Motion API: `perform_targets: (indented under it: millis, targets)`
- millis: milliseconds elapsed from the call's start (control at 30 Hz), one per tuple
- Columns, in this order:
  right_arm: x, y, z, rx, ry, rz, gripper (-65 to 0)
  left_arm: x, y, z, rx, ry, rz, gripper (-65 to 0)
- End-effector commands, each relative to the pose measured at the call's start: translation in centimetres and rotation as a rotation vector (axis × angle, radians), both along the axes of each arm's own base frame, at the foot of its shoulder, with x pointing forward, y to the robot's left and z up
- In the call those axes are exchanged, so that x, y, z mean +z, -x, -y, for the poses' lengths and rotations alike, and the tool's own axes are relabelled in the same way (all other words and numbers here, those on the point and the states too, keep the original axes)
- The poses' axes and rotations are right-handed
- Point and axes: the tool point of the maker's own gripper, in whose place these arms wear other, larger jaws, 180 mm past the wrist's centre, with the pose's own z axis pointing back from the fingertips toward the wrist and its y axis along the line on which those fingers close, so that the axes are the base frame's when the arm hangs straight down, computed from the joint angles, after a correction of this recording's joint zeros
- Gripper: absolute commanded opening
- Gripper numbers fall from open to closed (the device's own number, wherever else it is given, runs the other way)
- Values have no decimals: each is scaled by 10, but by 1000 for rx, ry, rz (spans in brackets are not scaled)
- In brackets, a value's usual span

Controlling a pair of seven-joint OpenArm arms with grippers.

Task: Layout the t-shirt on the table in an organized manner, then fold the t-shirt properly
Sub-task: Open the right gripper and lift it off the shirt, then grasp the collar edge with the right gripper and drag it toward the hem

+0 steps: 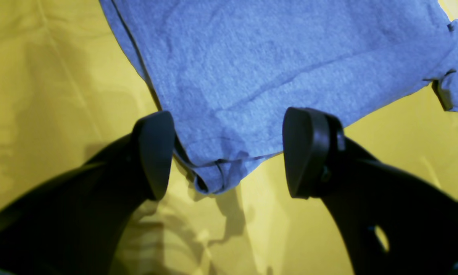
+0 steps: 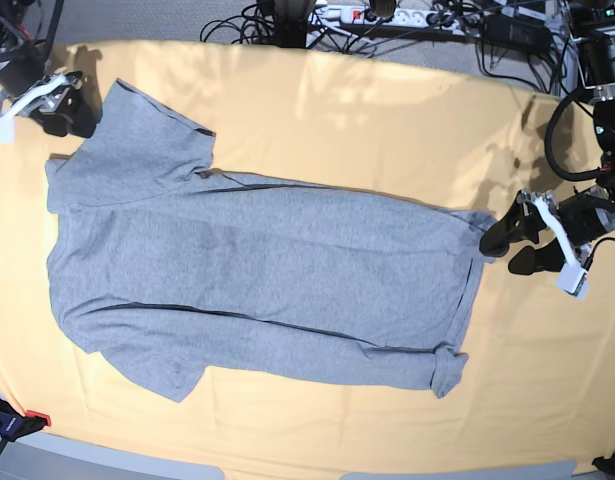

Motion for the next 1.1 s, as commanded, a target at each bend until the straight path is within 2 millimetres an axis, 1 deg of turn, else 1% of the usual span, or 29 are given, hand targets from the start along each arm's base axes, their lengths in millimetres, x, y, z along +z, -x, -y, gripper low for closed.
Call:
perform_targets:
  millis: [0,133,267,333,467,500,567,700,800,867,900,933,967,1033,1067]
  targets:
    - [9,-3,0,-8,-9,39,-267,20,-7,-3,0,16,58,-200]
    - [1,3,-11,-46,-62,22,-267,19,-6,-3,-1,13,54,-200]
    - [-7,7,-16,-64,-90,9,-267,20,-6,-2,-2,17,55,-200]
    - [-15,10,-15,-80,-113,-12,-267,20,-6,-2,-2,17,55,-200]
    - [-40,22,-12,-127,-185,-67,-267,20,-6,-2,-2,17,55,-200]
    - [-44,23,-13,-128,-199,-71,-267,20,-6,-2,-2,17,56,-200]
    - [-45,24,-15,-126,-234,-59,-267,20,-6,-2,-2,18,56,-200]
    - [-41,23,-28,-81,-289,-56,-267,20,-6,-2,-2,18,56,-200]
    - [-42,23,-48,-17,-334,-75,-268,21,-7,-2,-2,21,57,-200]
    - [-44,21,-59,14,-348,-83,-286,21,-6,-1,-3,25,58,-200]
    - [-44,20,-63,27,-353,-83,-313,21,-6,-1,-3,25,58,-200]
    - [-43,18,-66,37,-355,-81,-358,21,-6,-2,-3,24,58,-200]
    - [-42,15,-67,45,-353,-75,-421,21,-6,-2,-3,25,58,-200]
    - [-36,9,-66,58,-332,-58,-588,21,-6,-2,-3,25,58,-201]
    - [-32,8,-64,67,-316,-49,-650,21,-6,-2,-3,24,58,-200]
